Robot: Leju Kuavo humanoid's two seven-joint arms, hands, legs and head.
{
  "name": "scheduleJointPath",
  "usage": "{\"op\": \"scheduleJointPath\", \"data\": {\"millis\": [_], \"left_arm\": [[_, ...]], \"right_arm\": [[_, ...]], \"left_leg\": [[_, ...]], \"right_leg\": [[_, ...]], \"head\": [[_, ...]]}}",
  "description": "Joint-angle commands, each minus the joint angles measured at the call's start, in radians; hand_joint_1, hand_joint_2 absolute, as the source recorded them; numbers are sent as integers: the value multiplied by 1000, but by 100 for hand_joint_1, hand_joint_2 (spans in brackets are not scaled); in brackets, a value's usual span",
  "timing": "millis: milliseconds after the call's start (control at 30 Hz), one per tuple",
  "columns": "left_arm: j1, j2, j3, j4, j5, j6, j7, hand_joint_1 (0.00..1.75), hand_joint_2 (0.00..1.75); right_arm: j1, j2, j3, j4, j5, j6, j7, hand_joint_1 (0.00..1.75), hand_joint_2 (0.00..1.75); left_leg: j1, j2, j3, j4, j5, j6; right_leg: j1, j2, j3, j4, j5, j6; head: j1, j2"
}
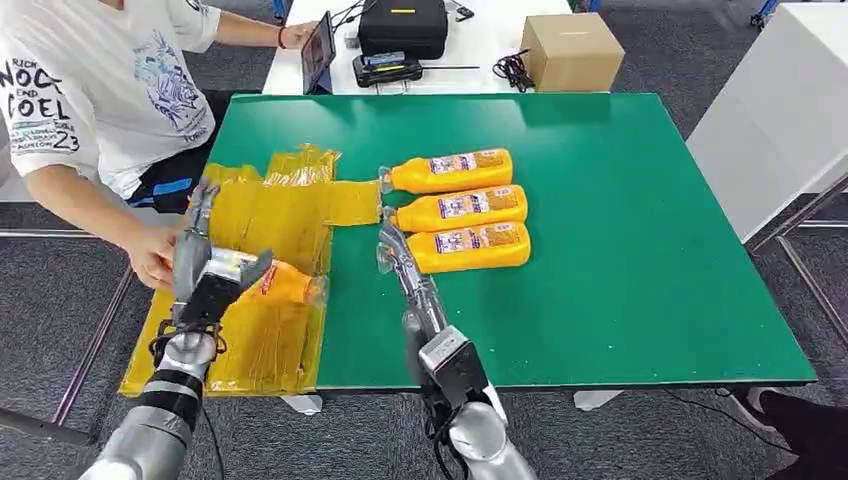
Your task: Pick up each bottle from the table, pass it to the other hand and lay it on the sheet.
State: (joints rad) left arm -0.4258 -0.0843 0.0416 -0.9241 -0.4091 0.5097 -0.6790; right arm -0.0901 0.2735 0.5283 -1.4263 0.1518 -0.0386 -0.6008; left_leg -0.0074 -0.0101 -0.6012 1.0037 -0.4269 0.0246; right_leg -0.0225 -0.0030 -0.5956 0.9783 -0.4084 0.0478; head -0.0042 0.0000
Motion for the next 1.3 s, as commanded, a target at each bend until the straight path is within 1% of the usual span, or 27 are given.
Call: {"op": "scheduleJointPath", "data": {"millis": [33,200,233,533,567,600,633,700,767,833,967,1100,1133,1167,1267,1300], "left_arm": [[126,-118,69,-342,236,-49,-19,0,175],[124,-114,68,-339,240,-47,-19,0,175],[124,-114,68,-339,240,-47,-19,0,175],[129,-115,65,-351,261,-51,-19,0,175],[340,-182,63,-383,466,-162,-1,0,175],[344,-184,63,-383,467,-164,-1,0,175],[353,-188,64,-377,476,-172,2,0,175],[367,-197,60,-370,476,-175,4,0,175],[377,-201,52,-369,477,-181,6,0,175],[380,-203,51,-367,477,-181,5,0,175],[402,-206,16,-379,463,-204,30,0,175],[433,-210,-23,-402,443,-214,29,0,175],[440,-210,-33,-413,436,-215,28,0,175],[440,-210,-33,-413,436,-215,28,0,175],[443,-210,-36,-419,430,-212,27,0,175],[446,-210,-40,-426,421,-208,26,0,175]], "right_arm": [[22,-57,-29,-1,11,-41,-6,0,0],[24,-54,-29,-4,11,-42,-6,0,0],[24,-54,-29,-4,11,-42,-6,0,0],[26,-54,-34,-6,16,-50,-7,0,0],[145,-86,-206,-148,90,-166,1,0,175],[150,-84,-211,-155,87,-168,-3,0,175],[163,-76,-226,-180,78,-175,-16,0,175],[184,-63,-243,-221,69,-194,-31,0,175],[199,-59,-247,-246,72,-207,-37,0,175],[201,-59,-247,-247,72,-207,-38,0,175],[224,-45,-260,-258,93,-264,-66,0,175],[240,-41,-271,-239,81,-279,-65,0,175],[243,-40,-273,-229,74,-281,-67,0,175],[243,-40,-273,-229,74,-281,-67,0,175],[243,-38,-272,-223,70,-282,-70,0,175],[241,-57,-261,-209,55,-285,-69,0,175]], "left_leg": [[2,0,2,0,-1,-1],[1,0,-2,0,0,-1],[2,1,0,0,-2,-1],[1,1,-1,0,-1,-1],[2,0,0,0,-2,-1],[1,0,-1,-1,-1,-1],[1,0,2,-2,-1,-1],[1,-1,1,0,-3,-1],[0,-1,-2,0,-3,0],[1,-1,-1,0,-4,-1],[0,0,-2,-1,-3,-1],[4,0,4,1,-7,-3],[1,0,-1,0,-3,-1],[2,0,1,0,-5,-1],[1,0,0,0,-4,-1],[1,0,-1,0,-3,-1]], "right_leg": [[2,-1,3,-2,-1,-1],[1,0,-2,-1,0,-1],[2,0,1,-2,-1,-2],[1,0,-1,-1,0,-1],[2,-1,1,-1,-1,-2],[1,0,0,-1,0,-1],[1,0,2,-3,-1,-1],[1,-1,2,-3,-2,-1],[0,-1,-1,-2,-1,-1],[1,-1,1,-3,-2,-1],[0,-1,-1,-2,-1,-1],[4,0,6,-3,-4,-4],[1,0,0,-3,-1,-1],[2,-1,3,-4,-2,-2],[2,-1,1,-3,-2,-2],[1,0,0,-3,-1,-1]], "head": [[0,0],[0,0],[0,0],[0,0],[0,0],[0,0],[0,0],[0,0],[0,0],[0,0],[0,0],[0,0],[0,0],[0,0],[0,0],[0,0]]}}
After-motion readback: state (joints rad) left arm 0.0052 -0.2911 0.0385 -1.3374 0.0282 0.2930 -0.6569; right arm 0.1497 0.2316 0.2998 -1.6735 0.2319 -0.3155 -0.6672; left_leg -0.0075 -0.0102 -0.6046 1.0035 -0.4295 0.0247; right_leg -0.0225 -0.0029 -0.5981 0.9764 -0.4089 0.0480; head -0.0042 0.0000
